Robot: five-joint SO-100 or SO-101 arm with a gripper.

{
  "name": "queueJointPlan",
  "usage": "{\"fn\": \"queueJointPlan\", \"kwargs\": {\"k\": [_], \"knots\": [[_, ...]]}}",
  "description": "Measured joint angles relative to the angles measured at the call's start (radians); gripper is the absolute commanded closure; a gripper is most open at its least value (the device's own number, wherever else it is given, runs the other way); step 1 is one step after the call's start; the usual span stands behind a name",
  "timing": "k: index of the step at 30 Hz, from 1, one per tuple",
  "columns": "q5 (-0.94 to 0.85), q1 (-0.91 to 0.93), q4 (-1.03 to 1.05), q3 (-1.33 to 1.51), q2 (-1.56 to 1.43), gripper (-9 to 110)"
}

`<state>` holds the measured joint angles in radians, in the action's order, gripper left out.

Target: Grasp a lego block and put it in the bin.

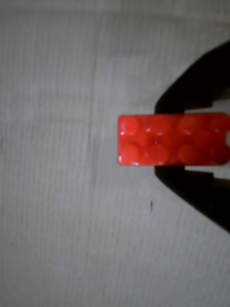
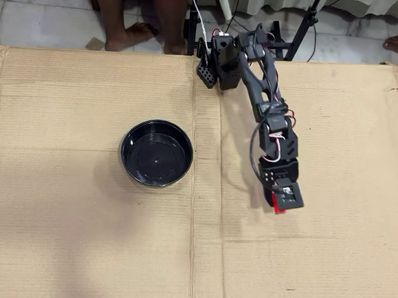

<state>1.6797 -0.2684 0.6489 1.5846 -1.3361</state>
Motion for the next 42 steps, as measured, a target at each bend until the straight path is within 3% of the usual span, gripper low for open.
{"fn": "queueJointPlan", "kwargs": {"k": [24,42], "knots": [[-0.002,0.414,0.000,0.430,-0.534,101],[-0.003,0.704,0.000,0.566,-0.615,101]]}}
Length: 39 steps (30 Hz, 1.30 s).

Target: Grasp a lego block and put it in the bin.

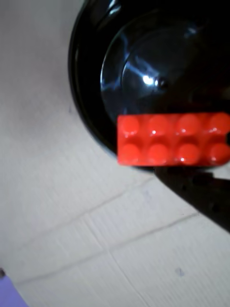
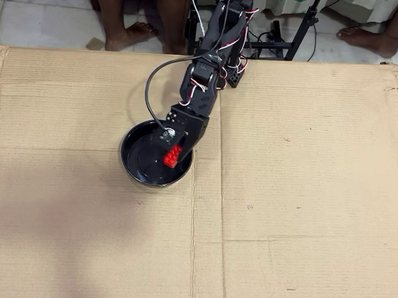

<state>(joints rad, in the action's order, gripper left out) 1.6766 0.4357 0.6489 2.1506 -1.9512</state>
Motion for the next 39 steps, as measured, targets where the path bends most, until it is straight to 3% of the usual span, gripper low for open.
{"fn": "queueJointPlan", "kwargs": {"k": [17,25,39], "knots": [[-0.005,0.095,0.000,0.044,0.000,101],[-0.008,0.095,0.000,0.075,-0.002,79],[-0.003,0.021,0.000,0.189,-0.037,79]]}}
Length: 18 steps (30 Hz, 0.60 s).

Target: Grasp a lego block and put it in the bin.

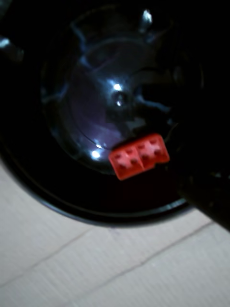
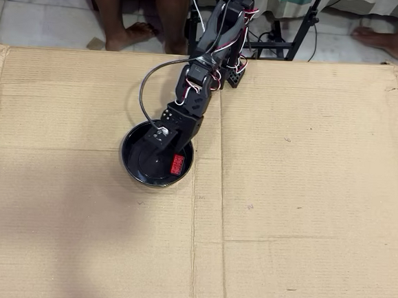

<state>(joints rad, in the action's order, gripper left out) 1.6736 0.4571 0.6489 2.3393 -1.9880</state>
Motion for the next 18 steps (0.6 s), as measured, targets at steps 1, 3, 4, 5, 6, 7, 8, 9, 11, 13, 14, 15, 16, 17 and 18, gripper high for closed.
{"fn": "queueJointPlan", "kwargs": {"k": [1,3,4,5,6,7,8,9,11,13,14,15,16,17,18], "knots": [[0.000,-0.012,0.000,0.023,-0.018,79],[0.000,-0.037,0.000,0.071,-0.060,79],[0.000,-0.051,0.000,0.097,-0.086,79],[0.000,-0.069,0.000,0.127,-0.112,79],[0.002,-0.086,0.000,0.153,-0.138,79],[0.005,-0.104,0.000,0.183,-0.169,79],[0.012,-0.132,0.000,0.224,-0.213,79],[0.014,-0.141,0.000,0.230,-0.221,79],[0.080,-0.184,0.002,0.298,-0.293,79],[0.152,-0.244,0.000,0.351,-0.357,79],[0.193,-0.276,0.000,0.376,-0.393,79],[0.242,-0.302,0.000,0.407,-0.426,79],[0.282,-0.324,0.000,0.434,-0.459,79],[0.324,-0.341,0.000,0.459,-0.495,79],[0.373,-0.360,0.000,0.485,-0.531,79]]}}
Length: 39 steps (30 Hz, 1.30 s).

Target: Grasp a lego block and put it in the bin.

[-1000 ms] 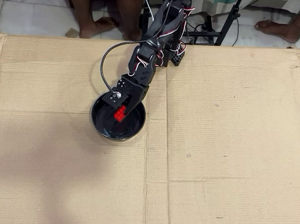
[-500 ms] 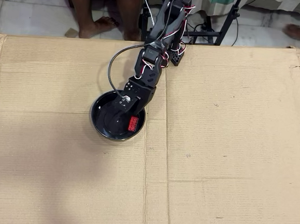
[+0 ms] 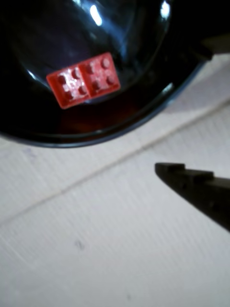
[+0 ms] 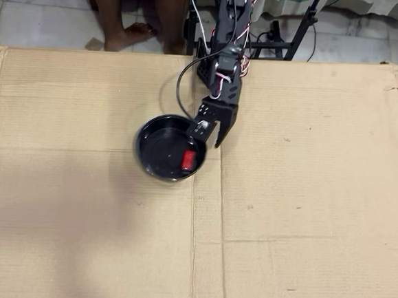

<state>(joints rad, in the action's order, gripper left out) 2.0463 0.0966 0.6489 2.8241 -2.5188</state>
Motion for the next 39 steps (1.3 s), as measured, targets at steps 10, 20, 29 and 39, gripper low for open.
{"fn": "queueJointPlan", "kwargs": {"k": [10,20,29,39], "knots": [[0.288,-0.127,0.000,0.224,-0.279,79],[0.307,-0.127,0.015,0.402,-0.505,79],[0.368,-0.153,0.166,0.407,-0.673,78],[0.377,-0.153,0.213,0.407,-0.706,79]]}}
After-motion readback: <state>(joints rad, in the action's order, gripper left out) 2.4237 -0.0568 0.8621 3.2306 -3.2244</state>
